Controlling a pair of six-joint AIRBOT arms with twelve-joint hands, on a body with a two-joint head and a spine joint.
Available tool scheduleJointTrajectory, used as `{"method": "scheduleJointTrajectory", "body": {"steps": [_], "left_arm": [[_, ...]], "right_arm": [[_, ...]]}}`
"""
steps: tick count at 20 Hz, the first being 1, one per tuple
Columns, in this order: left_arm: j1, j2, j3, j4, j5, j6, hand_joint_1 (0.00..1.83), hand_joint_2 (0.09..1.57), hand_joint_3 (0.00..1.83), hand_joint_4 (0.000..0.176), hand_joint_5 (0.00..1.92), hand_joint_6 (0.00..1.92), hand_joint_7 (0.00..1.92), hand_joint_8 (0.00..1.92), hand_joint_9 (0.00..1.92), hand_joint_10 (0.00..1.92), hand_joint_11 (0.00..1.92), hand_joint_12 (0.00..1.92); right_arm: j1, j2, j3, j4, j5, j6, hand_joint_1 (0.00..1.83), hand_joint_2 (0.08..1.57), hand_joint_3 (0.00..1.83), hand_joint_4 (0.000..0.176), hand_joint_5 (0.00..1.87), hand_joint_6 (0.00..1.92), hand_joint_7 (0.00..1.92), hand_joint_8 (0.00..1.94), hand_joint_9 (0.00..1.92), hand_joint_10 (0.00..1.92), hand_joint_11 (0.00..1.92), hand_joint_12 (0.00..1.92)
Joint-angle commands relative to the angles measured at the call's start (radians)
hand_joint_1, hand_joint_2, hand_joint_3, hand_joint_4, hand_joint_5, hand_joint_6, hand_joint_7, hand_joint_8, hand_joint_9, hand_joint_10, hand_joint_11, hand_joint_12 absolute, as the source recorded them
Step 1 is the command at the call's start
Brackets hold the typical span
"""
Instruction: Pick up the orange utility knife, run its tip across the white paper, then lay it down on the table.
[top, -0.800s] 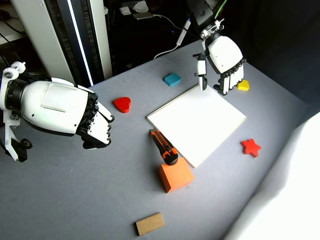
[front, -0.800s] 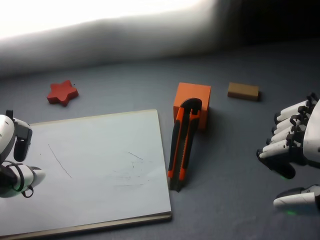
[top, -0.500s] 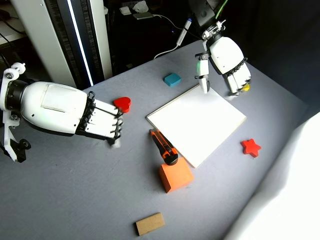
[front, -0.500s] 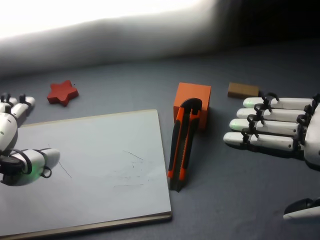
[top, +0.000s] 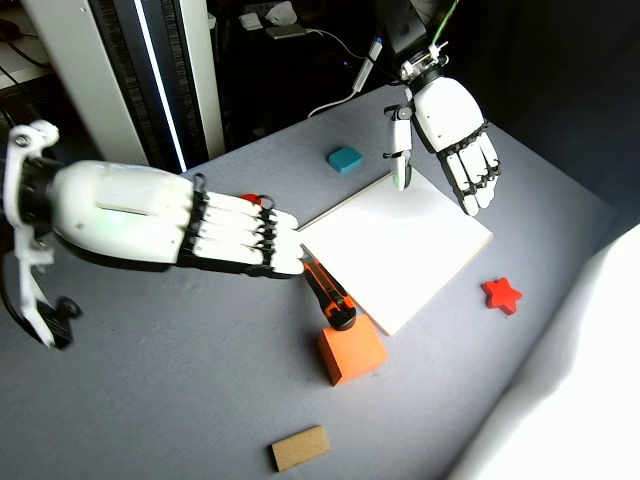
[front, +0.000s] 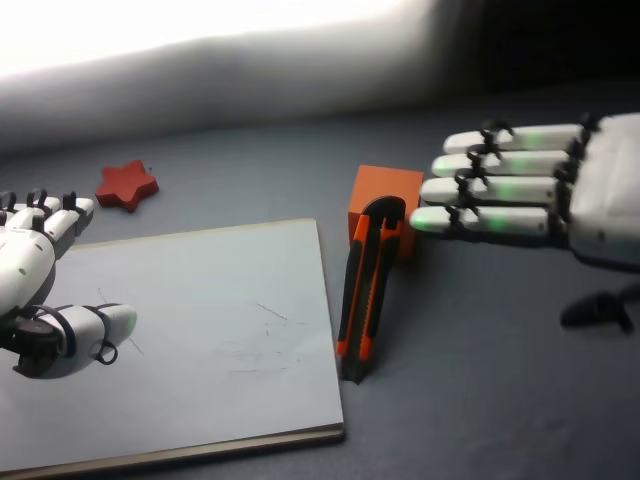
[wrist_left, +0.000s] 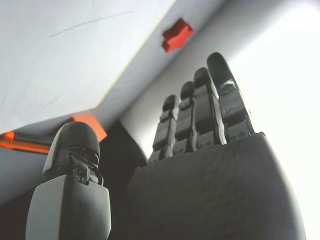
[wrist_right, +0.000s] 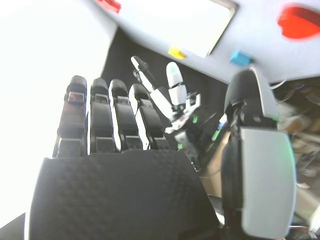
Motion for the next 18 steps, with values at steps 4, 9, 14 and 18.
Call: {"method": "scheduleJointTrajectory", "body": {"steps": [4, 9, 14, 18], "left_arm": [[0.015, 0.003, -0.005, 0.052, -0.057, -0.015, 0.21, 1.27, 0.0, 0.042, 0.0, 0.0, 0.05, 0.0, 0.11, 0.0, 0.0, 0.62], [-0.005, -0.021, -0.011, 0.052, -0.081, -0.015, 0.2, 1.27, 0.0, 0.039, 0.01, 0.0, 0.06, 0.0, 0.12, 0.0, 0.0, 0.69], [-0.008, -0.032, -0.011, 0.047, -0.09, -0.015, 0.23, 1.27, 0.0, 0.044, 0.01, 0.0, 0.05, 0.0, 0.12, 0.0, 0.0, 0.68], [-0.008, -0.037, -0.014, 0.044, -0.09, -0.016, 0.21, 1.27, 0.0, 0.045, 0.02, 0.0, 0.08, 0.01, 0.16, 0.01, 0.0, 0.81]], "right_arm": [[0.177, -0.087, 0.099, -0.378, 0.046, 0.406, 1.23, 1.07, 0.02, 0.0, 0.0, 0.0, 0.0, 0.0, 0.0, 0.0, 0.0, 0.0], [0.281, -0.203, 0.176, -0.69, 0.045, 0.73, 1.23, 1.07, 0.02, 0.0, 0.0, 0.0, 0.0, 0.0, 0.0, 0.0, 0.0, 0.0], [0.316, -0.295, 0.213, -1.008, 0.041, 1.055, 1.22, 1.08, 0.02, 0.0, 0.0, 0.0, 0.0, 0.0, 0.0, 0.0, 0.0, 0.0], [0.311, -0.361, 0.248, -1.112, 0.013, 1.191, 1.23, 1.07, 0.02, 0.0, 0.0, 0.0, 0.0, 0.0, 0.0, 0.0, 0.0, 0.0]]}}
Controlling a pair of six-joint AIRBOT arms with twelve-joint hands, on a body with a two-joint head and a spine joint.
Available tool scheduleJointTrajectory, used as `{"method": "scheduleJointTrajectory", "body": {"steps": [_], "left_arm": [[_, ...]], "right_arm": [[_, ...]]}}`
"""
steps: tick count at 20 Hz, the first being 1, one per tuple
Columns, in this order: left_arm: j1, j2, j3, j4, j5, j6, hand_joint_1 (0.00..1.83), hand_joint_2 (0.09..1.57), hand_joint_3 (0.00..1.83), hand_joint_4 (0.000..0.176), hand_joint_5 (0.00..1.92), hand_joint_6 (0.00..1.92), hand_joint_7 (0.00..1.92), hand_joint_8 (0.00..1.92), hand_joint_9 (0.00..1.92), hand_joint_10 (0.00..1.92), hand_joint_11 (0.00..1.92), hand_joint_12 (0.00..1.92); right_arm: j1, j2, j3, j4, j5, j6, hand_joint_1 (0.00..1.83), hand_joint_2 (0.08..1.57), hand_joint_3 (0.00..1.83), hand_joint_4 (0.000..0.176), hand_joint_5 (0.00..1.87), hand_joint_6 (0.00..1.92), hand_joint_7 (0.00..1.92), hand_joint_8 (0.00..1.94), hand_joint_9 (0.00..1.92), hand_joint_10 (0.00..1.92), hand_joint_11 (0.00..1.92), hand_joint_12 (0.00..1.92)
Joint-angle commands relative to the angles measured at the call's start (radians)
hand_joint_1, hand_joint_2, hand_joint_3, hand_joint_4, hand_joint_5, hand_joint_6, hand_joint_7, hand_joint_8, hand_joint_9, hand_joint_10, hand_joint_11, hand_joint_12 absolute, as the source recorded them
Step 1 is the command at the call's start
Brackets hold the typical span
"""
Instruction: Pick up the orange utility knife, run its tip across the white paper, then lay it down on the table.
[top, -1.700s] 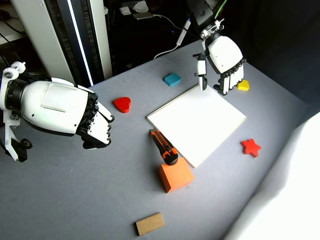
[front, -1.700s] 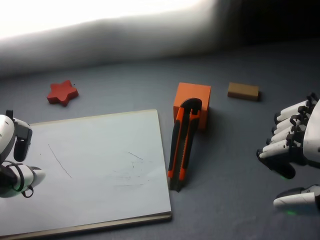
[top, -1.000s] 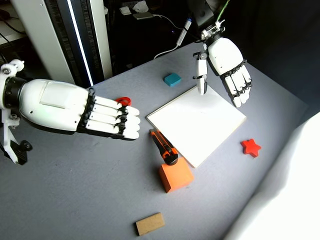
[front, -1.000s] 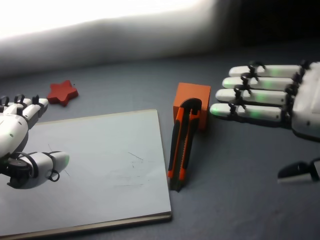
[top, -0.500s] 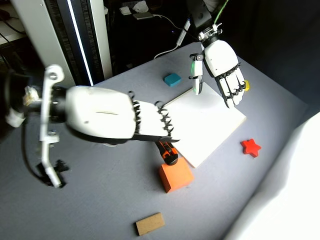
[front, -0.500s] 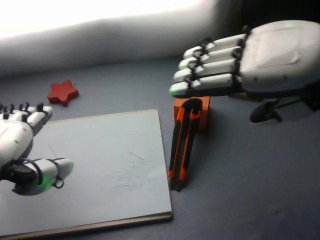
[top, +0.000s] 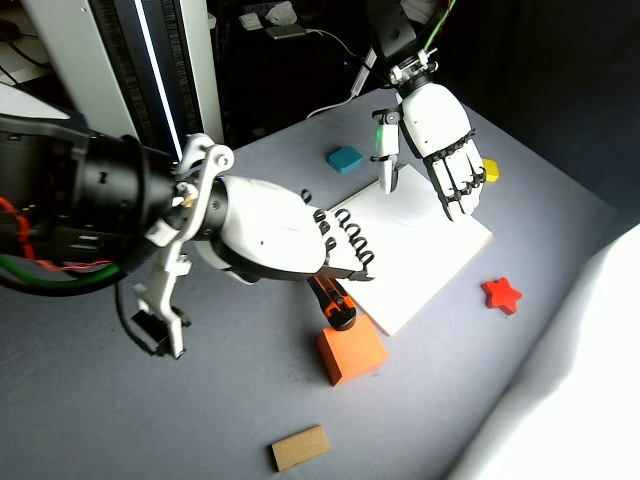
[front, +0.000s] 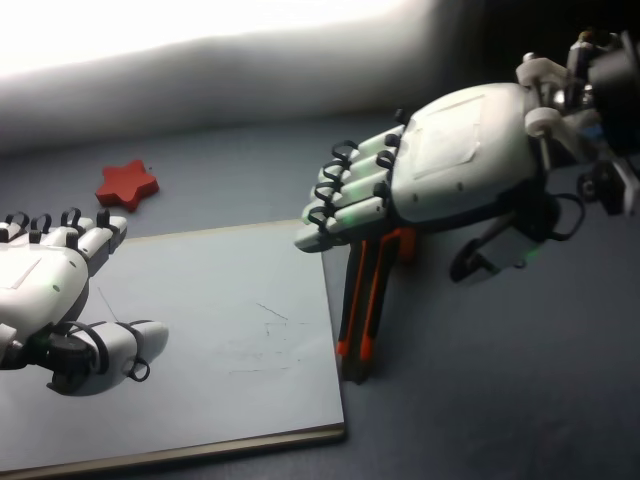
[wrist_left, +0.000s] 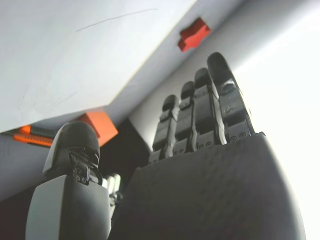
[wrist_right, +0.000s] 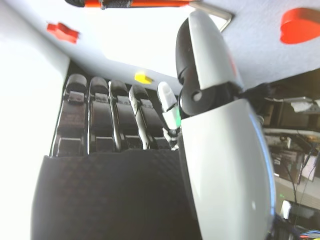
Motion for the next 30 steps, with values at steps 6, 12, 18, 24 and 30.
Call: {"method": "scheduleJointTrajectory", "body": {"steps": [6, 12, 18, 24, 30], "left_arm": [[-0.011, 0.0, 0.0, 0.048, -0.083, -0.002, 0.22, 1.27, 0.0, 0.046, 0.01, 0.0, 0.08, 0.0, 0.16, 0.01, 0.0, 0.81], [-0.018, 0.0, 0.008, 0.031, -0.081, -0.007, 0.22, 1.27, 0.0, 0.042, 0.01, 0.0, 0.08, 0.0, 0.16, 0.0, 0.0, 0.75], [-0.031, -0.009, 0.019, 0.031, -0.081, 0.003, 0.23, 1.26, 0.0, 0.045, 0.02, 0.0, 0.09, 0.0, 0.17, 0.01, 0.0, 0.75], [-0.03, -0.01, 0.014, 0.031, -0.076, 0.003, 0.21, 1.27, 0.0, 0.043, 0.02, 0.0, 0.1, 0.0, 0.18, 0.01, 0.0, 0.78], [-0.03, -0.01, 0.012, 0.031, -0.075, 0.003, 0.23, 1.26, 0.0, 0.046, 0.03, 0.0, 0.11, 0.0, 0.19, 0.01, 0.0, 0.84]], "right_arm": [[-0.022, -0.06, 0.052, -0.018, -0.08, 0.0, 1.23, 1.08, 0.02, 0.0, 0.0, 0.0, 0.0, 0.0, 0.0, 0.0, 0.0, 0.0], [-0.048, -0.136, 0.107, -0.053, -0.101, 0.011, 1.26, 1.07, 0.02, 0.0, 0.0, 0.0, 0.0, 0.0, 0.0, 0.0, 0.0, 0.0], [-0.069, -0.179, 0.123, -0.177, -0.112, 0.104, 1.24, 1.09, 0.03, 0.0, 0.0, 0.0, 0.0, 0.0, 0.0, 0.0, 0.0, 0.0], [-0.082, -0.219, 0.166, -0.208, -0.122, 0.125, 1.26, 1.09, 0.03, 0.0, 0.0, 0.0, 0.0, 0.0, 0.0, 0.0, 0.0, 0.0], [-0.115, -0.256, 0.202, -0.213, -0.165, 0.126, 1.29, 1.07, 0.03, 0.0, 0.0, 0.0, 0.0, 0.0, 0.0, 0.0, 0.0, 0.0]]}}
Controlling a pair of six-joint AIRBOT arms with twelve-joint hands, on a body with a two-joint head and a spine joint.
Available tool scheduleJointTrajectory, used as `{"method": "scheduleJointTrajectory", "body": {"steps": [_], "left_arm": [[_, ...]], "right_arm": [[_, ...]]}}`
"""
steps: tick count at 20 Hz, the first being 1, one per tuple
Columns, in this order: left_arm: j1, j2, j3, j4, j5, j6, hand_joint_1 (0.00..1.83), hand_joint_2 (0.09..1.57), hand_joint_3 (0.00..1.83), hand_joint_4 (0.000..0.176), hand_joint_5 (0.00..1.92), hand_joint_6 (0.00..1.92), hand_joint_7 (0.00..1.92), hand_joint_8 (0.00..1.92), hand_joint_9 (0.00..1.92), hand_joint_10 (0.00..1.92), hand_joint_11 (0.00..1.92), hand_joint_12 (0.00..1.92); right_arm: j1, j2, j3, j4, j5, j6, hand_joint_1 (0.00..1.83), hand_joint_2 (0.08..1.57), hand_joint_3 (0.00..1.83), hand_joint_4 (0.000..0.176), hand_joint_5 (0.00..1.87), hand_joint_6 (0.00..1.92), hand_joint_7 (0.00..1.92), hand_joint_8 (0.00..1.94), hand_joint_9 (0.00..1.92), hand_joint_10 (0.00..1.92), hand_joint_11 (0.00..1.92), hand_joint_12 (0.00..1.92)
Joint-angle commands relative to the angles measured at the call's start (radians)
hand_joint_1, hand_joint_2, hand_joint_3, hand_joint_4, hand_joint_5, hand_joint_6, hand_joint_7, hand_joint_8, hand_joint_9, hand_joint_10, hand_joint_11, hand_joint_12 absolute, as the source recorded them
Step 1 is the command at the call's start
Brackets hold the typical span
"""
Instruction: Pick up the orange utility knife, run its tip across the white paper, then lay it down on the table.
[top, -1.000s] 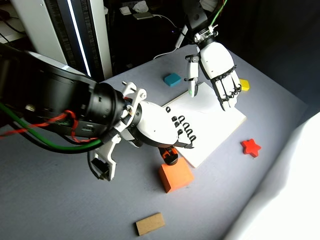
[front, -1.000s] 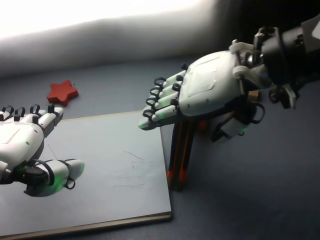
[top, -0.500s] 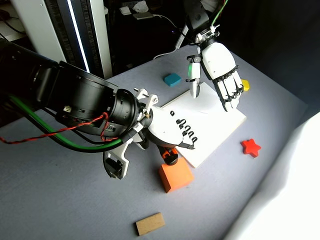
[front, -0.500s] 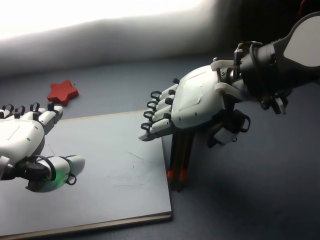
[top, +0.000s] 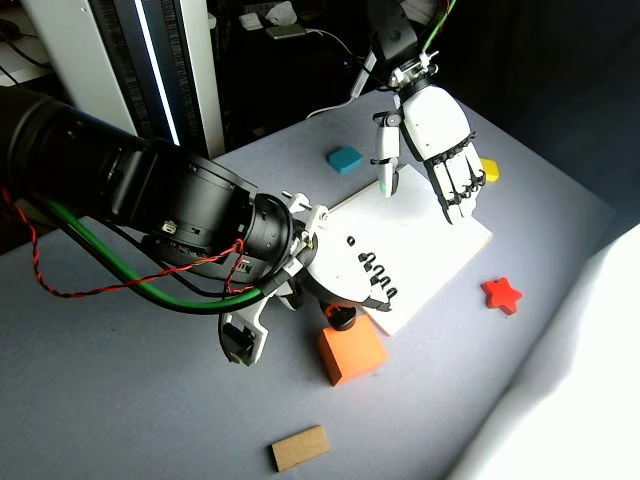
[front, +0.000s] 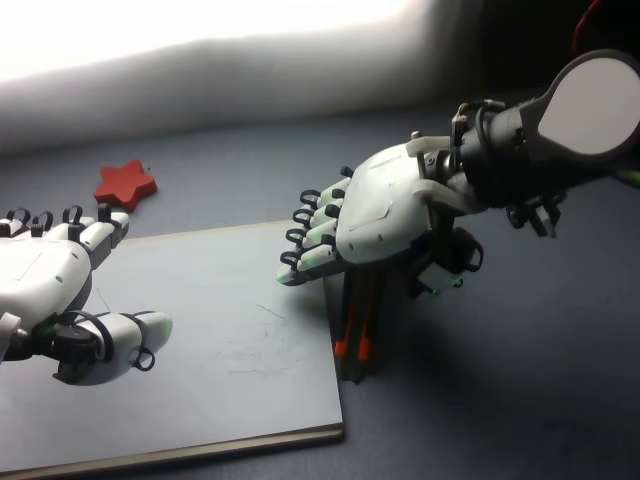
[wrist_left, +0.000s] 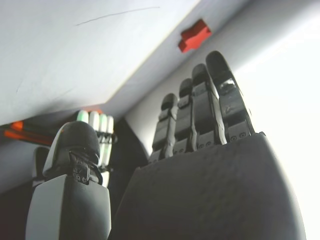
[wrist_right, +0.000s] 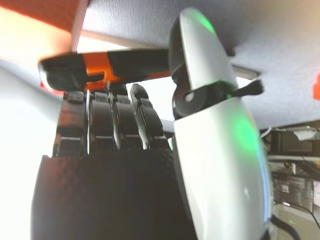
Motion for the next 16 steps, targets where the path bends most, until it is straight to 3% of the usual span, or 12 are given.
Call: {"method": "scheduleJointTrajectory", "body": {"steps": [1, 9, 16], "left_arm": [[-0.007, 0.002, 0.0, 0.059, -0.072, 0.002, 0.21, 1.27, 0.0, 0.044, 0.03, 0.0, 0.1, 0.0, 0.19, 0.01, 0.0, 0.84], [-0.016, -0.001, 0.004, 0.057, -0.072, 0.002, 0.2, 1.27, 0.0, 0.05, 0.01, 0.0, 0.09, 0.0, 0.17, 0.0, 0.0, 0.75], [-0.021, -0.003, 0.009, 0.057, -0.074, 0.002, 0.21, 1.27, 0.0, 0.046, 0.03, 0.0, 0.1, 0.0, 0.19, 0.0, 0.0, 0.79]], "right_arm": [[0.001, -0.003, 0.002, 0.012, -0.072, -0.001, 1.29, 1.08, 0.03, 0.0, 0.0, 0.0, 0.0, 0.0, 0.0, 0.0, 0.0, 0.0], [-0.042, -0.021, 0.003, 0.012, -0.162, 0.003, 1.28, 1.09, 0.03, 0.0, 0.0, 0.0, 0.0, 0.0, 0.0, 0.0, 0.0, 0.0], [-0.061, -0.024, 0.002, 0.012, -0.212, 0.003, 1.26, 1.13, 0.06, 0.0, 0.0, 0.0, 0.0, 0.0, 0.0, 0.0, 0.0, 0.0]]}}
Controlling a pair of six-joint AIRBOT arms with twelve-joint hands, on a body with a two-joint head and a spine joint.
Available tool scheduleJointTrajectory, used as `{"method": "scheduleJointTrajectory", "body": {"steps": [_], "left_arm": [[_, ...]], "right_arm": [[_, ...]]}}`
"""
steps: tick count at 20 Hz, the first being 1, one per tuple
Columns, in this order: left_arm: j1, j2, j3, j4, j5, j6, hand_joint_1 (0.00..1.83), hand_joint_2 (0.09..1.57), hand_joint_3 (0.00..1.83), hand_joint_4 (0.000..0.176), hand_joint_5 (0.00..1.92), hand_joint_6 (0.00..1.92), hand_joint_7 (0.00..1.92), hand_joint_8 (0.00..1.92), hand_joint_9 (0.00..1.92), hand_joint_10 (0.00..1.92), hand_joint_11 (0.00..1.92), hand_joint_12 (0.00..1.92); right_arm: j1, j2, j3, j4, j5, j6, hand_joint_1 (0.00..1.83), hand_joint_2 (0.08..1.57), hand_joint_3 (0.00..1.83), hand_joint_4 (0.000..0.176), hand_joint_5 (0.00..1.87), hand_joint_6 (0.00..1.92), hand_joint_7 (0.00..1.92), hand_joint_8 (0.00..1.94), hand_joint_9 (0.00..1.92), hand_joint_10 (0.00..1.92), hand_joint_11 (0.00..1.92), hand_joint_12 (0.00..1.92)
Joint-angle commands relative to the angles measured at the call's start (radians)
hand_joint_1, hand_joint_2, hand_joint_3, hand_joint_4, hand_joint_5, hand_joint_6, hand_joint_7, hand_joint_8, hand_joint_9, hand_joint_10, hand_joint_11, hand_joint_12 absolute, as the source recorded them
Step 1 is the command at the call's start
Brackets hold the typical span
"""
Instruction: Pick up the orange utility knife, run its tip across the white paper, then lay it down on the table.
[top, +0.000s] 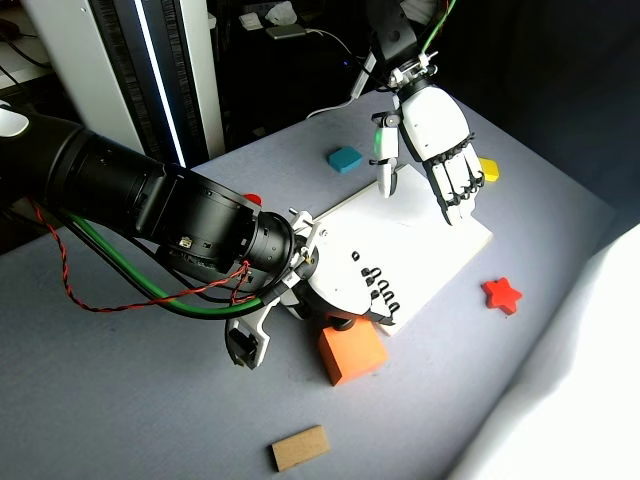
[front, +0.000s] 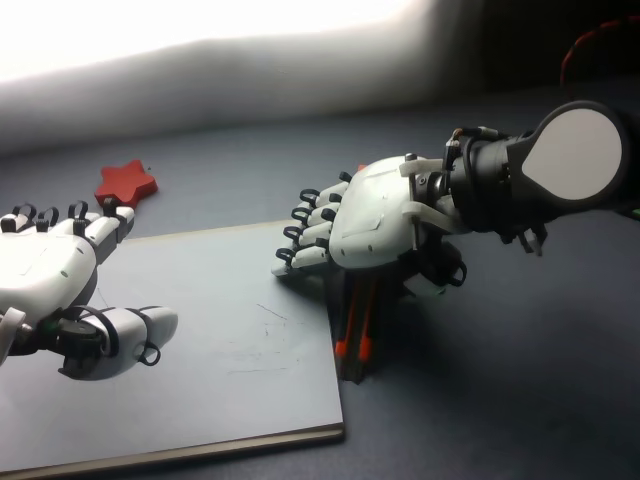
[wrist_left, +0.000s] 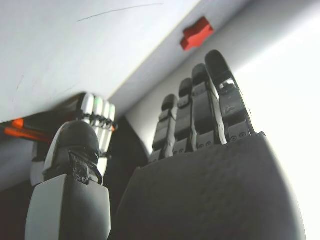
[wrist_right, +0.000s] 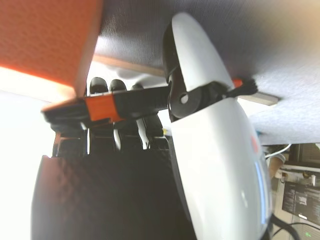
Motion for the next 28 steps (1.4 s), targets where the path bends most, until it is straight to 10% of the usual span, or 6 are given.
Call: {"method": "scheduleJointTrajectory", "body": {"steps": [1, 4, 6, 10, 13, 28], "left_arm": [[-0.009, 0.001, 0.008, 0.056, -0.075, 0.001, 0.21, 1.27, 0.0, 0.046, 0.03, 0.0, 0.1, 0.0, 0.19, 0.0, 0.0, 0.79], [-0.009, -0.001, 0.009, 0.056, -0.079, 0.001, 0.21, 1.26, 0.0, 0.05, 0.04, 0.0, 0.12, 0.0, 0.19, 0.0, 0.0, 0.81], [-0.009, -0.002, 0.009, 0.056, -0.079, 0.001, 0.23, 1.26, 0.0, 0.048, 0.04, 0.0, 0.12, 0.0, 0.2, 0.0, 0.0, 0.85], [-0.009, -0.003, 0.009, 0.056, -0.081, 0.0, 0.21, 1.26, 0.0, 0.052, 0.03, 0.0, 0.13, 0.0, 0.19, 0.0, 0.0, 0.89], [-0.009, -0.004, 0.009, 0.056, -0.082, 0.0, 0.22, 1.26, 0.0, 0.05, 0.04, 0.01, 0.14, 0.0, 0.2, 0.0, 0.0, 0.91], [-0.009, -0.005, 0.013, 0.056, -0.082, -0.001, 0.21, 1.27, 0.0, 0.048, 0.04, 0.0, 0.15, 0.0, 0.21, 0.0, 0.0, 0.97]], "right_arm": [[0.0, 0.003, -0.002, 0.008, -0.06, -0.001, 1.26, 1.13, 0.06, 0.0, 0.0, 0.0, 0.0, 0.0, 0.0, 0.0, 0.0, 0.0], [-0.007, 0.006, -0.008, 0.008, -0.072, -0.003, 1.15, 1.25, 0.03, 0.0, 0.11, 0.62, 0.35, 0.11, 0.08, 0.4, 0.0, 0.73], [-0.013, 0.008, -0.016, 0.008, -0.08, -0.003, 1.08, 1.34, 0.01, 0.0, 0.5, 1.65, 0.62, 1.58, 0.42, 1.63, 0.23, 1.85], [-0.019, 0.011, -0.023, 0.008, -0.092, -0.004, 1.54, 0.78, 1.02, 0.0, 1.35, 1.92, 1.56, 1.94, 1.62, 1.92, 1.59, 1.92], [-0.011, 0.011, -0.023, 0.008, -0.103, -0.006, 1.49, 0.87, 0.85, 0.172, 1.3, 1.92, 1.69, 1.94, 1.8, 1.92, 1.88, 1.92], [0.057, 0.089, -0.168, 0.008, -0.464, -0.001, 1.47, 1.01, 0.63, 0.176, 1.38, 1.92, 1.7, 1.94, 1.81, 1.92, 1.87, 1.92]]}}
